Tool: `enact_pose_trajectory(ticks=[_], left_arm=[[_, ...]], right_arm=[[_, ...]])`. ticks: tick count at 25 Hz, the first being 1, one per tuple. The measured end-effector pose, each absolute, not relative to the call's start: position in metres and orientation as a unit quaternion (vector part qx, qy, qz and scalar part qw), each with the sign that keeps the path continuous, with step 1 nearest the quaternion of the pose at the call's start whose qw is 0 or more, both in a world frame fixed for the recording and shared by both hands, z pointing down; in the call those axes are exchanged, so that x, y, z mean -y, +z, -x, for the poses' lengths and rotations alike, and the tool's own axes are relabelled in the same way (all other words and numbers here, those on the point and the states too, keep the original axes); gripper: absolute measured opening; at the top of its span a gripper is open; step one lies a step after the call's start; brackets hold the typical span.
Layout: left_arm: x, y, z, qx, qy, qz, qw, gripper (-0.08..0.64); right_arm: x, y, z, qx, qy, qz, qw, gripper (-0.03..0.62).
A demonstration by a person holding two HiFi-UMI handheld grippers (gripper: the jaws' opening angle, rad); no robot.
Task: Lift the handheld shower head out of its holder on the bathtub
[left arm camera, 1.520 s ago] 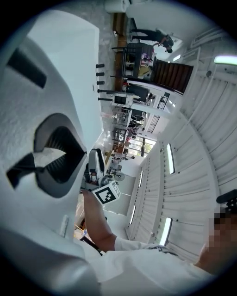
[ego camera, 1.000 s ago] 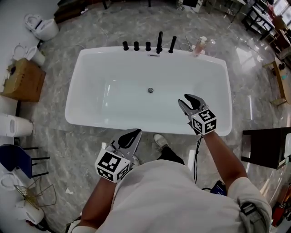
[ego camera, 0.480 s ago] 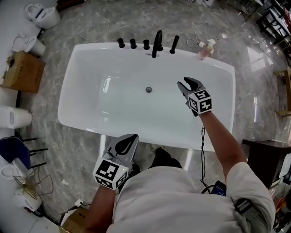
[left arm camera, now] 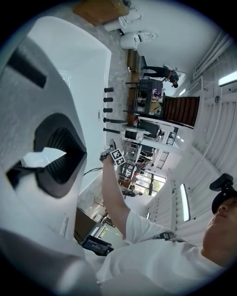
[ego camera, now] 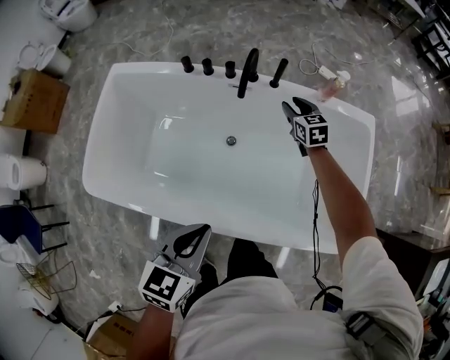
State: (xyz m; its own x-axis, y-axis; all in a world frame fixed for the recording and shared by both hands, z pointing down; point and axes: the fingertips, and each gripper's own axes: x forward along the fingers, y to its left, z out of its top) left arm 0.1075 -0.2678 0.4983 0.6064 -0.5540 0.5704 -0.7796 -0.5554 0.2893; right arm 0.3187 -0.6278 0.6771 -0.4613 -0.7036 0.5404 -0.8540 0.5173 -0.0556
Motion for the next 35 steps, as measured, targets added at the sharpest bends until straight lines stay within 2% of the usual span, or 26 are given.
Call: enact_pose_trajectory(ticks=[14,20,31,35], left_arm=[[0.306,0.537,-0.101,0.386,0.203,-0.854,0.283,0.006],[0.32,0.554,-0.093,0.387,0.197,-0.852,0.292,0.006],[0.323,0.58,-0.088,0.39,0.197,-0.843,0.314,0.006],[0.326,0.586,-0.091,0.388,0.197,-0.842,0.319,0.006]], right_arm=[[0.741,0.743,-0.326,0.805,0.2,-0.509,0.23,0.192],[0.777,0.764,-0.322,0.793,0.218,-0.525,0.22,0.221],[0.811,0.791,-0.312,0.785,0.23,-0.53,0.222,0.218],[0.82,0.795,-0.309,0.783,0.231,-0.534,0.22,0.178]])
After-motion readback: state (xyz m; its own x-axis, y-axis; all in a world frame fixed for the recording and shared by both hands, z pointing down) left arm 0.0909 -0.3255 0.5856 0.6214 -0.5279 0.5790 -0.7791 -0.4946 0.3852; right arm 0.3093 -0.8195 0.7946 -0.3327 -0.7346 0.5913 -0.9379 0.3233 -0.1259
